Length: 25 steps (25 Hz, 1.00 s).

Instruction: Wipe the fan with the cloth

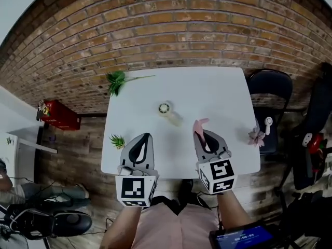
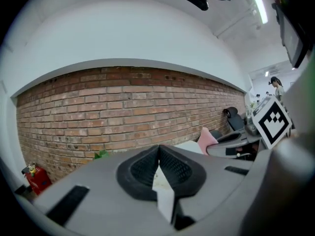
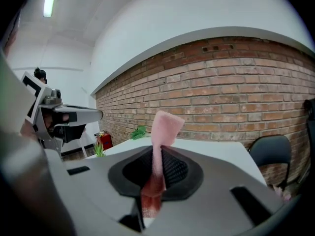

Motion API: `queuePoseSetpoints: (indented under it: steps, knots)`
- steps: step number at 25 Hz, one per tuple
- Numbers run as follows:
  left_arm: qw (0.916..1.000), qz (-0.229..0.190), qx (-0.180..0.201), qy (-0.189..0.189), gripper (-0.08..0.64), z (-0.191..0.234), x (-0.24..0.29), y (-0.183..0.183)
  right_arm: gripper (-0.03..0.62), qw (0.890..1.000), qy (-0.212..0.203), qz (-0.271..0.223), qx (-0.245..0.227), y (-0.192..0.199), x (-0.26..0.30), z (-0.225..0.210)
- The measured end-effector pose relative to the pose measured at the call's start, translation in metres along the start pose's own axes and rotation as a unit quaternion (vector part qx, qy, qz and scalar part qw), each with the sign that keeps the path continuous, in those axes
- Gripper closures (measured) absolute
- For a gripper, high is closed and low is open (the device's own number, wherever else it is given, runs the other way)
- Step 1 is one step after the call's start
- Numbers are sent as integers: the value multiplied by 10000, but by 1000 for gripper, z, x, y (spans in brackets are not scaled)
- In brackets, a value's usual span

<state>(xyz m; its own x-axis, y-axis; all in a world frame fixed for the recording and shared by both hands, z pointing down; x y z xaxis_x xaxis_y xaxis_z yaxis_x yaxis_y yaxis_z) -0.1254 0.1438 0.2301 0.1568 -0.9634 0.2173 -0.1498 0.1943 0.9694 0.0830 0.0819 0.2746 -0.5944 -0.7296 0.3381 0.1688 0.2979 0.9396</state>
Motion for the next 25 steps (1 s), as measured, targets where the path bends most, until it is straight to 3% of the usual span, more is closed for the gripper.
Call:
queuePoseSetpoints:
  steps: [5,11,18,25]
  knots:
    - [9997,-247,37,-57,548,8,23,-24,554,9998,-29,-126,-130,-22,27,-17]
    - [9997,-241,-35,-103,548,35,51,-24,554,9998,3,60,-167,-27,61,-24]
    - [9996,80,-240,137,548,62,91,1,554,9977,118,663,-60,-3,111,-32]
    - [9975,435,-388,401,548,76,125,39,554,9886,184,1492,81,48,163,-49]
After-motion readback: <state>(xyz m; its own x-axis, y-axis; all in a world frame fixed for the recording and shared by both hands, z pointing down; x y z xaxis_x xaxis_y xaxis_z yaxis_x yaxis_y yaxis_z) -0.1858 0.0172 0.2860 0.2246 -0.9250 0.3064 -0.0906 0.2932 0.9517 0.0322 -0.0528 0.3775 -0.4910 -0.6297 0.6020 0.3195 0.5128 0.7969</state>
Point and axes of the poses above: the fingertips, and each gripper's own axes: x forward along the fingers, z to its left, y out of its underside, the point moved 9 cm from there along -x, backward along the fingers
